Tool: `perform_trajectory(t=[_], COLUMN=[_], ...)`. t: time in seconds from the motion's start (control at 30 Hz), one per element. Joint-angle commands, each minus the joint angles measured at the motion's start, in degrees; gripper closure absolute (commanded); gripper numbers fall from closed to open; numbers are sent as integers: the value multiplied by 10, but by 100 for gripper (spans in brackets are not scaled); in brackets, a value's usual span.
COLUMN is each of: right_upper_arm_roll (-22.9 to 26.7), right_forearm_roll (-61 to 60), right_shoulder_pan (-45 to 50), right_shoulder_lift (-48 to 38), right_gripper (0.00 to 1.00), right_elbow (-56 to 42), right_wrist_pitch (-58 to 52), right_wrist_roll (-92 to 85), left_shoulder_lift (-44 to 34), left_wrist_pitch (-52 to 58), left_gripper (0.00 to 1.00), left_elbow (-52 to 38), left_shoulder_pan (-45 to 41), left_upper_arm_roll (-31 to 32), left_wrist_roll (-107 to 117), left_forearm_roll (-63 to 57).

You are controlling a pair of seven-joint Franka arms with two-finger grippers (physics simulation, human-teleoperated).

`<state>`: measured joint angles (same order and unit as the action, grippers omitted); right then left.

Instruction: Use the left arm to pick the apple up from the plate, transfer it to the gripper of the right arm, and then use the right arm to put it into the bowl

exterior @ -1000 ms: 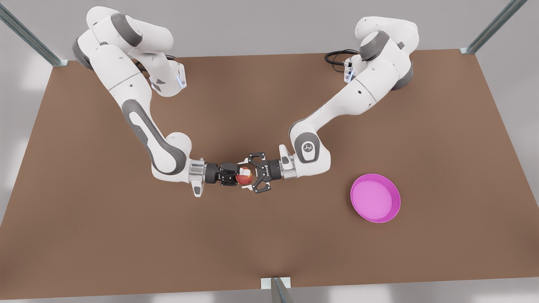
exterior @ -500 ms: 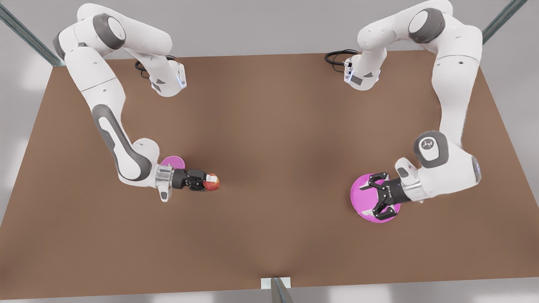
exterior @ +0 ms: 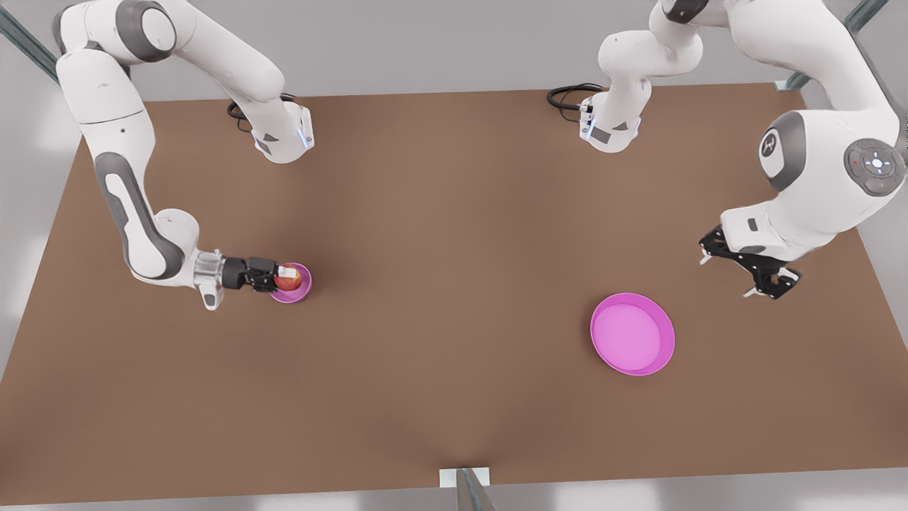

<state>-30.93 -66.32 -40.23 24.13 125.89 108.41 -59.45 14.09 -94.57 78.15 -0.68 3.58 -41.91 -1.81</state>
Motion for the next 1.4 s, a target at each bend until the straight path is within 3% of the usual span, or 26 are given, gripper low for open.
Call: perform_trajectory(t=[0.0,0.5,0.93,1.03,1.2,1.27,1.37], right_upper_arm_roll=[1,4,5,3,-2,-17,-120], right_forearm_roll=[37,193,292,300,302,380,650], right_shoulder_pan=[-9,-1,-4,-1,0,1,1], right_shoulder_lift=[0,3,26,22,-1,-10,-8], right_gripper=[27,27,25,3,0,0,0], right_elbow=[0,-13,-24,-24,-24,-92,-337], right_wrist_pitch=[-19,121,135,133,123,72,-86], right_wrist_roll=[-15,35,83,85,105,203,471], left_shoulder_lift=[7,12,14,14,14,14,14], left_wrist_pitch=[55,62,61,61,61,61,56], left_gripper=[0,0,0,0,0,0,0], left_elbow=[-5,-5,-5,-5,-5,-5,-11], left_shoulder_pan=[-1,0,1,1,2,2,0], left_upper_arm_roll=[0,2,2,2,2,2,1], left_wrist_roll=[431,430,430,430,430,430,431], left_forearm_roll=[3,12,12,12,12,12,11])
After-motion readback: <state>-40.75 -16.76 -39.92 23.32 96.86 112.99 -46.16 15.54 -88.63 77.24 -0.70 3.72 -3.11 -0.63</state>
